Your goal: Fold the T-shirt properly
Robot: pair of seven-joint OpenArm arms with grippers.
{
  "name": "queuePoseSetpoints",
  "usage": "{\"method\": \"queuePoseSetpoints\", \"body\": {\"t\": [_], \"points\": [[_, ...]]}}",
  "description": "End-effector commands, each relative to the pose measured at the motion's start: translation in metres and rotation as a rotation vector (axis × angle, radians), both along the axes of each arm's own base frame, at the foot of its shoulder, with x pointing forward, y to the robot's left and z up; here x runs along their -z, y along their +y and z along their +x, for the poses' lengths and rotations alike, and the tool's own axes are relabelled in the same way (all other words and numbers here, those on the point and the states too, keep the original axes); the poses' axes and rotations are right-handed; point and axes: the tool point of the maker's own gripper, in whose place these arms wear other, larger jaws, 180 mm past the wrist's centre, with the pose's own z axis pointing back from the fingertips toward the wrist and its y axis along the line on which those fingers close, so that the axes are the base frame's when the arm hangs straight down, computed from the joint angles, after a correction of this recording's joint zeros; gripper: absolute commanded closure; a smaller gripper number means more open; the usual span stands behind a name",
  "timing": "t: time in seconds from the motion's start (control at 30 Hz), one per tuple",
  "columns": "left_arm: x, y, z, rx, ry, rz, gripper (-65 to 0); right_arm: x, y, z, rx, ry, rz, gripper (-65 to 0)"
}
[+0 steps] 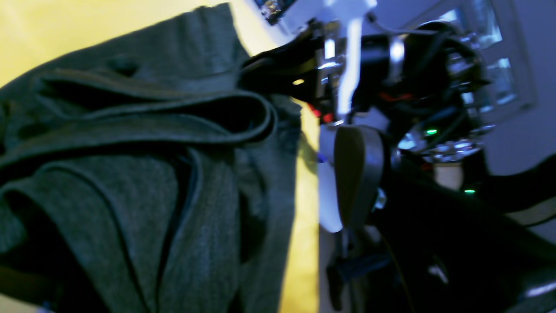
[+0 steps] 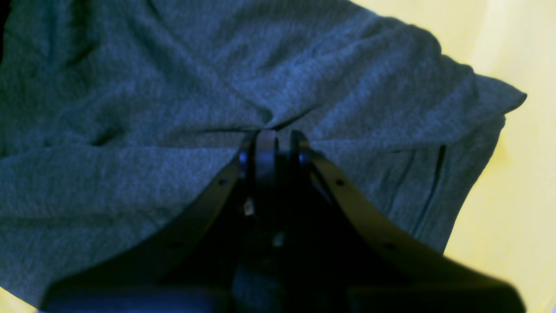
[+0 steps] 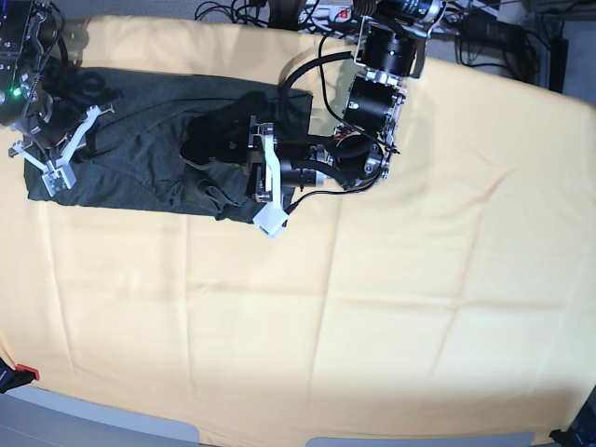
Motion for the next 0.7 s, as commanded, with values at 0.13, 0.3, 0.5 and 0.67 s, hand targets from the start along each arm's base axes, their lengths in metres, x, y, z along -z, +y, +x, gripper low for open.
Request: {"method": "queuePoseSetpoints", "body": {"t": [0.13,0.3,0.5,0.67], "points": [[-0.017,-0.017,-0.005,0.042,-0.05,-0.034,-42.2,-0.011,-0.004,0.008,0.006,-0.039,-0.01,-9.2],[-0.005,-0.016,0.002,-0.011,-0.071,0.021,-42.2,-0.011,-0.004,0.008,0.007,-0.042,-0.009,-9.2],[-0.023,-0.034,-0.022,0.076,-0.028,-0.079,-42.2,-0.012,-0.006,0.009,0.019,-0.044,-0.009,-9.2],[-0.024,-0.037,-0.033,0.129,-0.023,-0.082,-42.2,-0.012,-0.005,0.009,0.019,-0.045,-0.008,-9.2]]}}
